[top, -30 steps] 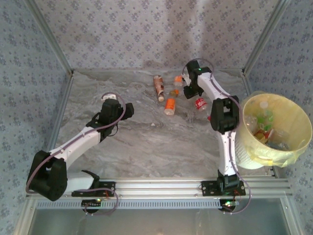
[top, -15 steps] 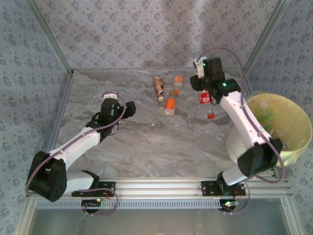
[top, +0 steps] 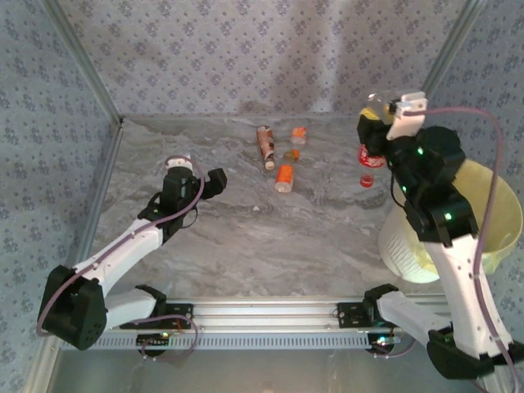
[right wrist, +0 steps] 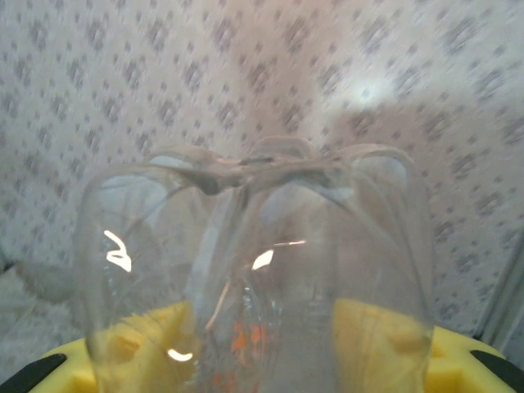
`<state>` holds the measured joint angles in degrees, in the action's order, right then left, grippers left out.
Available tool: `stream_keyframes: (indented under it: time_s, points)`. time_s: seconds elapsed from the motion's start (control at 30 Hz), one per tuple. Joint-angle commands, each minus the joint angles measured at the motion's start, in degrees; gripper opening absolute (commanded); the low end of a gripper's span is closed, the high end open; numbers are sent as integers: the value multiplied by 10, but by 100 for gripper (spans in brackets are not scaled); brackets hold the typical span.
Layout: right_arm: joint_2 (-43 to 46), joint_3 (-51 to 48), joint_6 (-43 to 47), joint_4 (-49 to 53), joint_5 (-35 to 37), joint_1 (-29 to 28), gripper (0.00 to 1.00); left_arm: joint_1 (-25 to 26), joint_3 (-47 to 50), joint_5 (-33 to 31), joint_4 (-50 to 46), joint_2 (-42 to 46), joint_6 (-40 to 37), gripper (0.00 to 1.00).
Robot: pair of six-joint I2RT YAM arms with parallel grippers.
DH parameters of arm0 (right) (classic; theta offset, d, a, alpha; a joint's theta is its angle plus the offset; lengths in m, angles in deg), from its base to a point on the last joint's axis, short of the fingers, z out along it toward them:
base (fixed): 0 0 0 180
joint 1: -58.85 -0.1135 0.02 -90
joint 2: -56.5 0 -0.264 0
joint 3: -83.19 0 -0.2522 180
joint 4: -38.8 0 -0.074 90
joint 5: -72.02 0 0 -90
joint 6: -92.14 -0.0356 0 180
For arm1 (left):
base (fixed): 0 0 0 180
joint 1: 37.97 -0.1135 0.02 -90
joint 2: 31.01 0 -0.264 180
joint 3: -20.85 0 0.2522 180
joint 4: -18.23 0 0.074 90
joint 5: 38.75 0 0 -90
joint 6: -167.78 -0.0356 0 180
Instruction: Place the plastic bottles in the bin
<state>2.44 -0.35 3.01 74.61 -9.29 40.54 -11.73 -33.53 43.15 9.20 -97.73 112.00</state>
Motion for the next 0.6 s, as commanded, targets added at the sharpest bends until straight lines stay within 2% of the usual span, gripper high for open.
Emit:
stream_keyframes:
  time_s: [0.0, 0.17, 0.4, 0.57]
  points:
    - [40, -26, 16, -57, 86, -1, 34, -1, 4, 11, 17, 11, 12, 98]
    - [72, -30, 63, -67, 194, 7, 35, -1, -2, 17, 19, 6, 15, 98]
    - [74, -11, 118, -21, 361, 36, 36, -1, -7, 23, 25, -5, 22, 98]
    - [106, -52, 148, 8, 404, 100, 37, -1, -12, 30, 25, -14, 20, 98]
